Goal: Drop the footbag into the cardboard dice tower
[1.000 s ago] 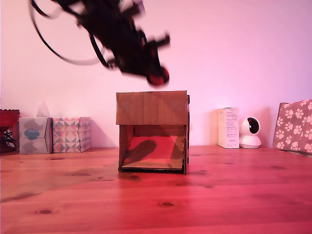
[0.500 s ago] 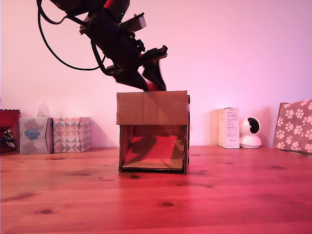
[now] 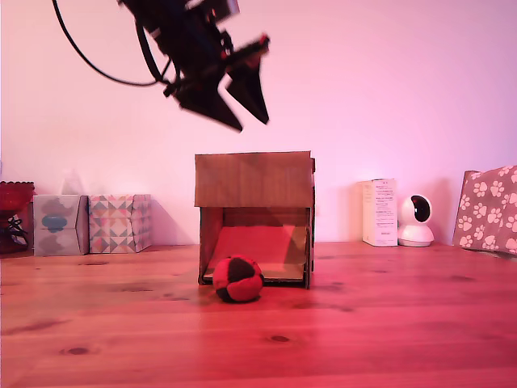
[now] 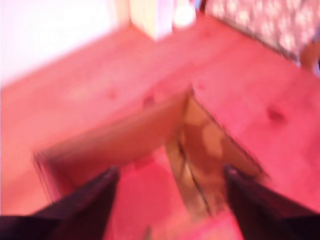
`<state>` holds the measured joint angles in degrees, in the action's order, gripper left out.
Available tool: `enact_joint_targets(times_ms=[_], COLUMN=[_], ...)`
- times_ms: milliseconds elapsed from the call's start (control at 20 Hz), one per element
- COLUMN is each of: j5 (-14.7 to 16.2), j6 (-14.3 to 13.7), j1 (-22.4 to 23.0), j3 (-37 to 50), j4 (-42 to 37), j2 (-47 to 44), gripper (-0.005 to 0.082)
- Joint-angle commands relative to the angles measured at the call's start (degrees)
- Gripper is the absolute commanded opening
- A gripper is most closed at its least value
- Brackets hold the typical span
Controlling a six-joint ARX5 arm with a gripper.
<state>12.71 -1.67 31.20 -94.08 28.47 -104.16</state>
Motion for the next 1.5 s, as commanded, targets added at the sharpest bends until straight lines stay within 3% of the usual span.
enact_joint_targets(times_ms=[0, 200, 500, 700, 850, 1450], j5=[0.5, 0.3, -1.8, -1.7, -1.8, -2.0], j6=[-0.3, -0.3, 0.1, 2.4, 4.2, 5.9], j1=[0.7, 2.9, 4.6, 4.6, 4.6, 4.5], j3=[1.3, 7.1, 29.3, 41.3, 48.0, 70.2], j4=[-0.4, -7.1, -26.4, -35.8, -38.6, -48.0], j2=[1.1, 4.2, 17.6, 24.4, 27.9, 36.1], gripper=[-0.0024, -0.0024, -0.0024, -0.0024, -0.0024, -0.0024])
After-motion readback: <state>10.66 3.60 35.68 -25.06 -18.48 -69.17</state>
